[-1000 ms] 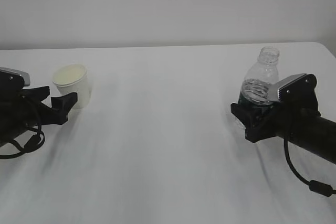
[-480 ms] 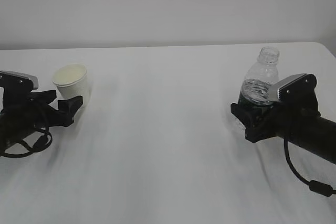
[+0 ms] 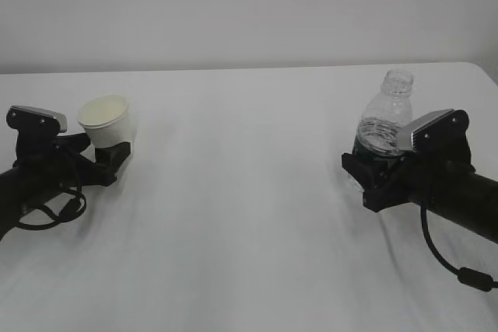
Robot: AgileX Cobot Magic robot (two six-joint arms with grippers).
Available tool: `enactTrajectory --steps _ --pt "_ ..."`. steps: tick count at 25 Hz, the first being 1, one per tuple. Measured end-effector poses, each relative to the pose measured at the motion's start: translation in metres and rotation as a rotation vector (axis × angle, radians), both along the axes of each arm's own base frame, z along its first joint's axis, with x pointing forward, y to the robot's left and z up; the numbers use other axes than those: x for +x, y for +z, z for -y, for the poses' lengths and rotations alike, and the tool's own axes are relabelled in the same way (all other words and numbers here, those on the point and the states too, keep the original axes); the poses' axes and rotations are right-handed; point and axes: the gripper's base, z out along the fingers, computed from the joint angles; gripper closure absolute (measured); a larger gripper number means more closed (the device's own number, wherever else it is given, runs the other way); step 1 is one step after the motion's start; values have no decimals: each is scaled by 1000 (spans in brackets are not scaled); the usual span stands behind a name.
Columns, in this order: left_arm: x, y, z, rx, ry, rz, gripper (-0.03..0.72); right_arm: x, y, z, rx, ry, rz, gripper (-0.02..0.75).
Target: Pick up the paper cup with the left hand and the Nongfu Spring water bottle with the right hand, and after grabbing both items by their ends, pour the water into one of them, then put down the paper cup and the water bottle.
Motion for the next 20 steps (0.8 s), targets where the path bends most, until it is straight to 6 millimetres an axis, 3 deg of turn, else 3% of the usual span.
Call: enactTrajectory --steps 20 --pt "23 10 8 -20 -16 75 59 0 0 0 0 2 0 274"
